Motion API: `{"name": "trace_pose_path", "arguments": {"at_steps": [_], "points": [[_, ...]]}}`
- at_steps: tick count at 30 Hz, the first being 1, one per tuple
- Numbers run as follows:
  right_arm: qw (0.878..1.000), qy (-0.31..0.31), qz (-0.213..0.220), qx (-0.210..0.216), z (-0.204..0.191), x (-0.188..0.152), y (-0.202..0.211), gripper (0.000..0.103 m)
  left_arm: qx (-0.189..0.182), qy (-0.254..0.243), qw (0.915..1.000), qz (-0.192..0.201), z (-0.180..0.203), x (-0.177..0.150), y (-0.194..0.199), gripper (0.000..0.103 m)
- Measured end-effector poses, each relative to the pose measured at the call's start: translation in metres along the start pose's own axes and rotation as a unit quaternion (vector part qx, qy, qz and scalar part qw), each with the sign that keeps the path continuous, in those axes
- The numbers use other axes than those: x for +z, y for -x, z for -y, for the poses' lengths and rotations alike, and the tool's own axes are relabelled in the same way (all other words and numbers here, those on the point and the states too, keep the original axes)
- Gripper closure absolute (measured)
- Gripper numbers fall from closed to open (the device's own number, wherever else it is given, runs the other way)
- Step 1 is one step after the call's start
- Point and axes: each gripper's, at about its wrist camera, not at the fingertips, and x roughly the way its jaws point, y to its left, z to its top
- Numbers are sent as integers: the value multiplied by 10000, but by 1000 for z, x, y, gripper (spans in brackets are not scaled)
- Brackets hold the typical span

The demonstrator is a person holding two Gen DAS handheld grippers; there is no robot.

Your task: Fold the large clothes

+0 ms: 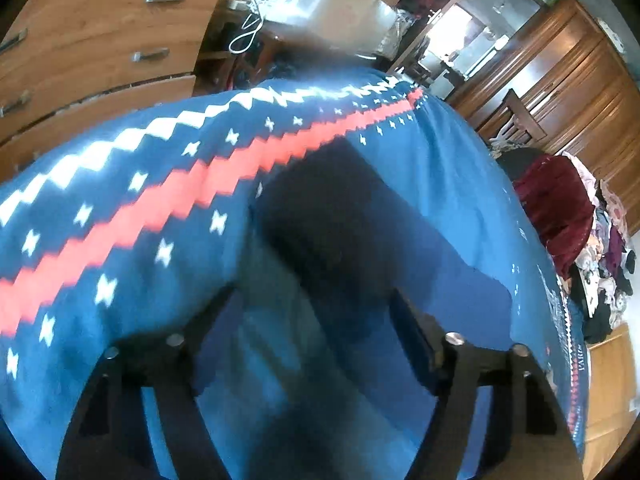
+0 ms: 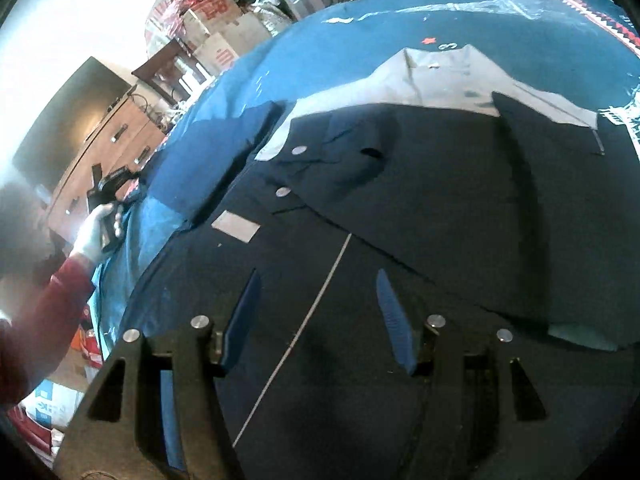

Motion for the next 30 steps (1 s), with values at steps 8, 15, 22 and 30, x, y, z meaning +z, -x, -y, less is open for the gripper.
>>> {"name": "trace_pose_path", "arguments": {"at_steps": [8,15,22,30], "points": [[9998,-190,13,-5,2,-8,-2,67,-559,-406,9976,41,34,14,-20,90],[9937,-907,658,-67,40,1,46,76,-3607,-2172,9070,-112,258,-91,86,90],[9810,-1676,971,-31,97,-19,91,60,-5091,-2701,8010,-1620,381,-240,95,34],[9867,-1405,730,-356,132,4,85,60,-3642,-1730,9039,-1432,260,-229,49,31]]}}
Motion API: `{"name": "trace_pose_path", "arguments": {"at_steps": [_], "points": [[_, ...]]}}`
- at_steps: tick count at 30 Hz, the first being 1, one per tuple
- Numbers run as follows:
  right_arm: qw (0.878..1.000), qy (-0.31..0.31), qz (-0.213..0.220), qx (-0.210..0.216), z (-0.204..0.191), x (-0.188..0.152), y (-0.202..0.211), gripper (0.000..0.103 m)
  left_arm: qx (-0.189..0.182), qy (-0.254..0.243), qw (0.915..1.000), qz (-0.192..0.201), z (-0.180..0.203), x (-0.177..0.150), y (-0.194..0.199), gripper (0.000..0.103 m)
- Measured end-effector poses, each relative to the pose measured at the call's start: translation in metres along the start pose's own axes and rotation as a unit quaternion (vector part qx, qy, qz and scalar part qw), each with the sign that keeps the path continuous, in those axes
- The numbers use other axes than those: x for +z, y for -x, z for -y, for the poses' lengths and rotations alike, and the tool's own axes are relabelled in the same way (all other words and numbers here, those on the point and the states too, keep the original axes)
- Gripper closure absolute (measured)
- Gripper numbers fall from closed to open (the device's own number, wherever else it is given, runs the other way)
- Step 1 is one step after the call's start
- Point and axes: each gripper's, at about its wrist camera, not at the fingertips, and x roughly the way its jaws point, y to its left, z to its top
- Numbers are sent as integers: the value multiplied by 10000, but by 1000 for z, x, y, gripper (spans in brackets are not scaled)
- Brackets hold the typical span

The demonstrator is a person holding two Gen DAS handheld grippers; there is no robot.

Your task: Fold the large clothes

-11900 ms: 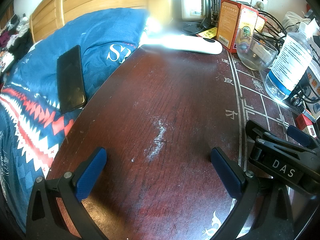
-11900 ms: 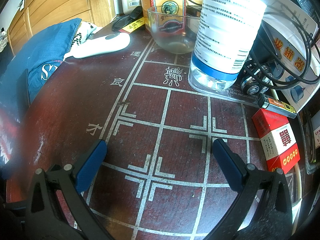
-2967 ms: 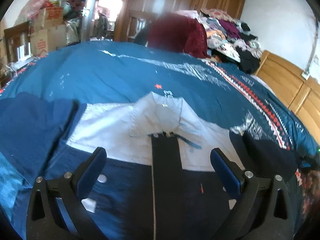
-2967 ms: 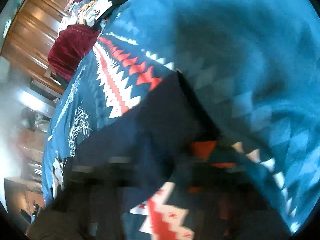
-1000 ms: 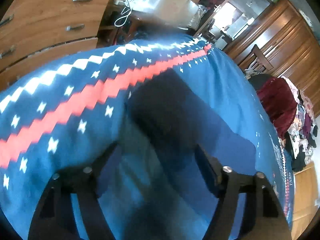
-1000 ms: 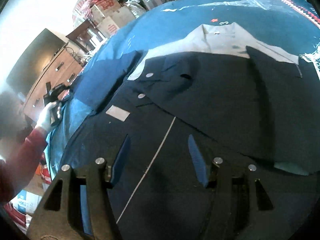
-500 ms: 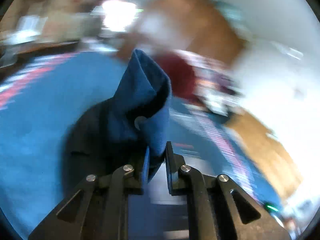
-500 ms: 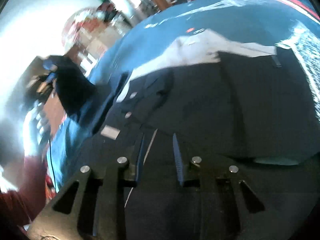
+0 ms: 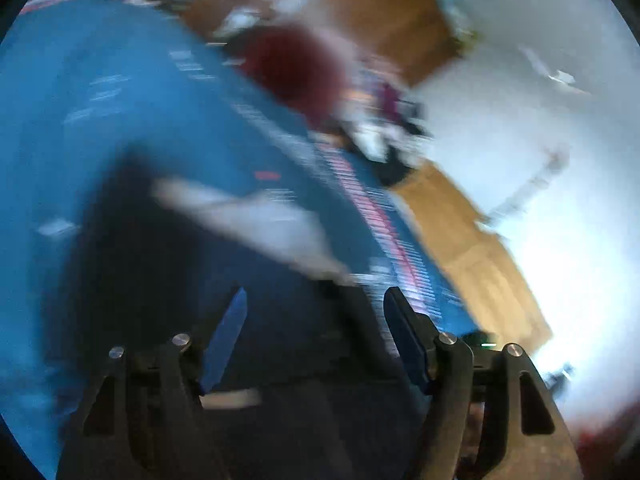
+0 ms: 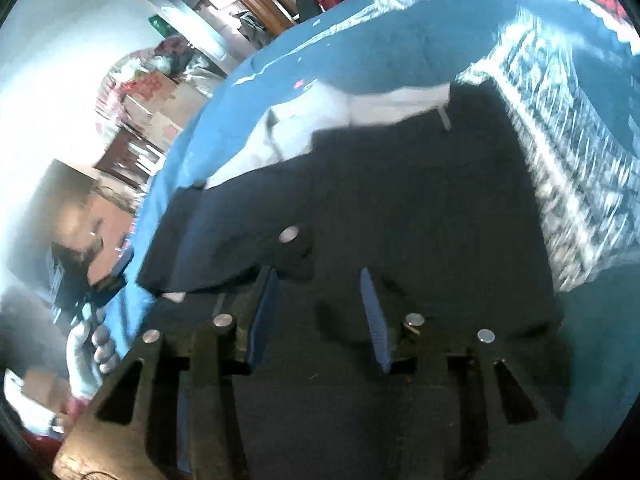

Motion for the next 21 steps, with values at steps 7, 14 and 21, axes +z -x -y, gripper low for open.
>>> {"name": "trace_pose_path", "arguments": {"at_steps": [7,14,21], "points": [[9981,-256,335,-444,35,-4,25,59,295,-18,9970,-710,-17,-27,-10,31],[9991,-281,-15,-306,36,-41,18,54,790,-1204,9815,-1258,46,-70,-57,31],[9998,-158,99,-86,29,-39,18,45,915,-3014,9326,-1761,127,-94,-130,26]]}}
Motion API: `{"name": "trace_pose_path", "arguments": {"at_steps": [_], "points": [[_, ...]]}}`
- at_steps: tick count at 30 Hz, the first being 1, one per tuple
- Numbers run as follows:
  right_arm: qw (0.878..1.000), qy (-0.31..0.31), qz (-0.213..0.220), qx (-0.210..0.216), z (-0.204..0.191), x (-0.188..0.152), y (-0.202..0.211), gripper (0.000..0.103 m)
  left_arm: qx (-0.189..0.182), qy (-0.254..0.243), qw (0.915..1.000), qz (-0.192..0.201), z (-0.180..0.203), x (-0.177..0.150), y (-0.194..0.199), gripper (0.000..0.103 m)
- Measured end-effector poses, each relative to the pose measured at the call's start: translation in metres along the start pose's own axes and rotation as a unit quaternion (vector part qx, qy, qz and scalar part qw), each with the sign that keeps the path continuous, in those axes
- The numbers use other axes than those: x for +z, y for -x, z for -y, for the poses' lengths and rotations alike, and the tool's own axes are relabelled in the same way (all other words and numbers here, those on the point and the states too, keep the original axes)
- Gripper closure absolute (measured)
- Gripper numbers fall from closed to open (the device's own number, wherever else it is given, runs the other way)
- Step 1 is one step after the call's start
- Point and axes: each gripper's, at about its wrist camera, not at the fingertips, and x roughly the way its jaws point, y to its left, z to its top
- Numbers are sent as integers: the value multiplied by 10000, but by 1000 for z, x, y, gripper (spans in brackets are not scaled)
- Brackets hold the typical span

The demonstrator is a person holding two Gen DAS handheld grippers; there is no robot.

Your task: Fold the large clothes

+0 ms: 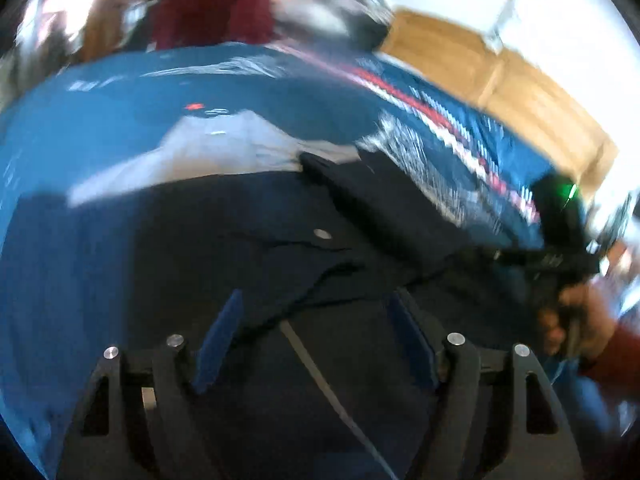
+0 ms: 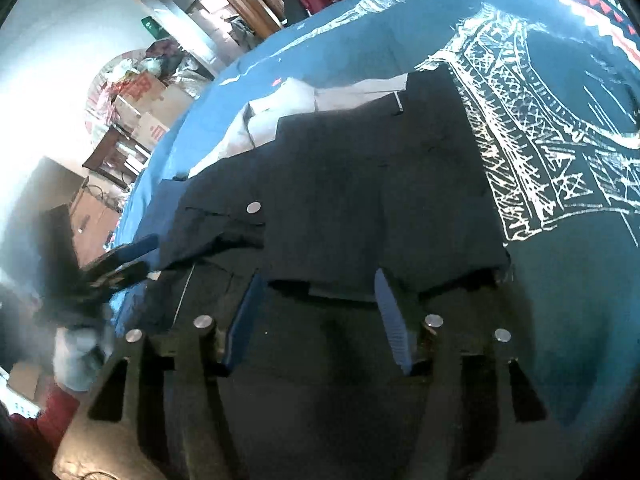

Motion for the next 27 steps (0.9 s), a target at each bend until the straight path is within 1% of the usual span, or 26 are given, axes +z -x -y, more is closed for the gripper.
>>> {"name": "trace_pose_path", "arguments": {"at_steps": [2,3,5,7,8,9,10,11,13,15,16,17,19,20,21,22,23,25,26,27], "points": [[10000,-27,3,29,2,-3,1,45,103,-183,9997,-80,10,8,-21,26],[10000,-17,1,27,3,-5,2,45,53,-277,9994,-184,13,10,-32,26],[10000,35,-6,-1,6,-9,6,45,219,-412,9978,-476,15,11,-59,27],[9999,105,-16,-13,6,-12,9,45,355,-425,9954,-776,13,11,-86,29],[9999,155,0,-31,5,-12,11,45,381,-393,9952,-813,14,11,-91,34],[9996,265,48,-34,3,-11,14,46,386,-330,9956,-789,11,12,-92,36],[9993,364,84,-30,-1,-10,17,47,346,-206,9965,-737,6,13,-90,44],[9986,498,147,-42,-5,-8,19,50,261,-41,9973,-683,-1,14,-87,57],[9966,781,243,-14,-16,-2,21,51,-15,440,9975,-544,-20,14,-79,73],[9948,999,165,60,-25,1,15,51,-199,808,9955,-443,-35,12,-76,82],[9932,1154,114,13,-31,1,11,51,-228,894,9948,-441,-40,10,-75,83],[9915,1296,81,-39,-36,-1,7,51,-233,884,9947,-463,-40,10,-76,83],[9884,1519,12,-49,-45,-6,2,51,-124,594,9966,-554,-29,10,-79,83],[9877,1561,-18,-26,-47,-9,1,51,-110,442,9970,-630,-24,10,-81,81],[9879,1549,-43,9,-47,-12,-1,51,-44,323,9970,-697,-17,12,-87,76],[9885,1512,-55,28,-45,-15,-1,51,79,73,9971,-757,-10,13,-90,70],[9892,1463,-68,33,-43,-16,-2,51,171,-139,9966,-794,-3,14,-93,60],[9908,1348,-87,31,-38,-19,-1,51,301,-546,9940,-901,13,16,-100,47],[9916,1291,-86,51,-35,-20,0,50,408,-726,9921,-943,19,16,-104,42],[9921,1253,-77,60,-32,-21,2,50,505,-873,9900,-986,25,16,-107,41]]}}
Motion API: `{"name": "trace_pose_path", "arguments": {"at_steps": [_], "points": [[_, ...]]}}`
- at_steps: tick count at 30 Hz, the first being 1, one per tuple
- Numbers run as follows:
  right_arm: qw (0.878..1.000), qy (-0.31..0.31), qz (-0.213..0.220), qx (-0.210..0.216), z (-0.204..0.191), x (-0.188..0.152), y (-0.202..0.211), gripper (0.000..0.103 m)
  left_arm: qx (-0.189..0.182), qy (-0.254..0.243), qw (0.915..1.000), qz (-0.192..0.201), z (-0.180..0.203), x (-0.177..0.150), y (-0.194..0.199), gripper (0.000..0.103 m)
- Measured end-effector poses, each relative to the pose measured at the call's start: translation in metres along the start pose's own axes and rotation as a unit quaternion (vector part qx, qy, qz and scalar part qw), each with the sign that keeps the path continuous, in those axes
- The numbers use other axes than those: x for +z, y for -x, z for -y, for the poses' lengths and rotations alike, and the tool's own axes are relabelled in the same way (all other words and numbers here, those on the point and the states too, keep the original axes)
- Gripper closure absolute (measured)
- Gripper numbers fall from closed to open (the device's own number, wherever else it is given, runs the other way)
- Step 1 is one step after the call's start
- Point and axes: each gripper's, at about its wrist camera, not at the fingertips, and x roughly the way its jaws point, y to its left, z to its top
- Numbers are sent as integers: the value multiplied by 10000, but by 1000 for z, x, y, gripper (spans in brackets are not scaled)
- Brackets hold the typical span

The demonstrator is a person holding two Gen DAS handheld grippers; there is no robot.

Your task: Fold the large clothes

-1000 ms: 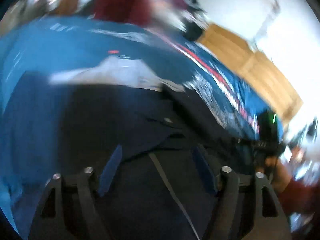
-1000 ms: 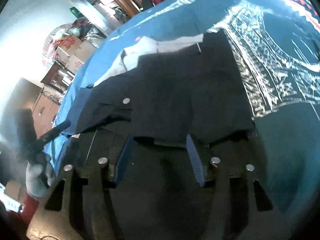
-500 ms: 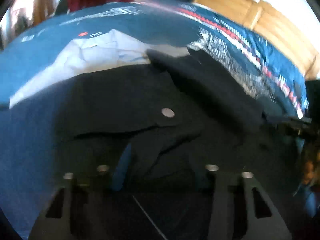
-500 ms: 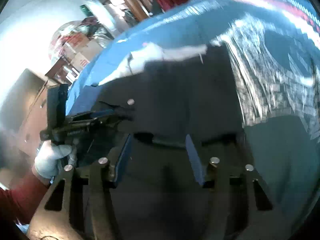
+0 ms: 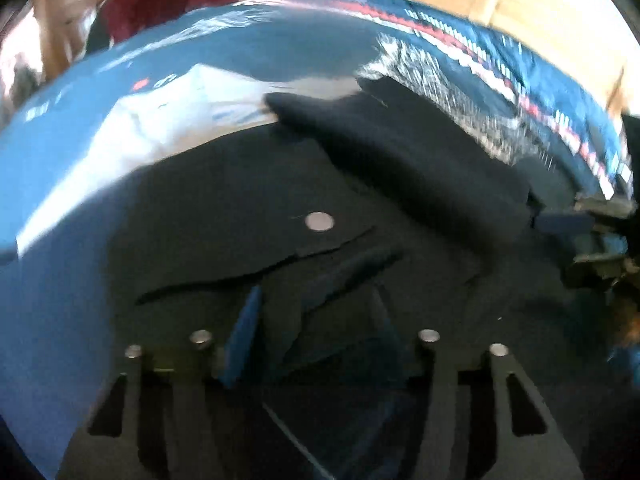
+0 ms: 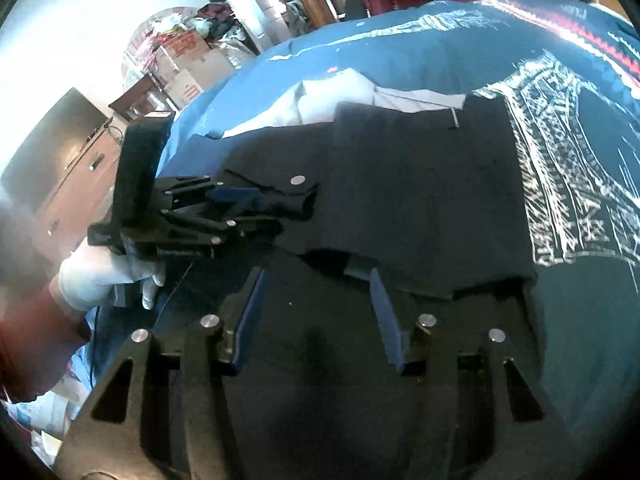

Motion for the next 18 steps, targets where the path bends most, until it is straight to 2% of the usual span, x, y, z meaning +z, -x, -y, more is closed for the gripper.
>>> {"name": "trace_pose_path", "arguments": {"at_steps": [4,8,11,13,15,16,18], "points": [[10000,-87,-31,-28,8,-4,4,50,44,59,10000,-59,3,8,-4,41],[9999,-118,-8,-37,10,-7,10,50,-73,140,9998,-150,1,16,-9,61],[9999,-28,56,-94,7,-7,16,52,-317,515,9982,19,-12,16,-2,77],[9998,136,67,-119,0,-6,18,59,-536,829,9947,299,-25,14,11,80],[9993,340,25,-143,-9,-4,15,71,-654,1100,9899,616,-38,15,29,83],[9989,447,-4,-162,-14,-2,12,72,-716,1308,9846,907,-49,15,46,91],[9979,627,-50,-149,-26,2,3,73,-837,1662,9721,1430,-73,15,80,93]]}}
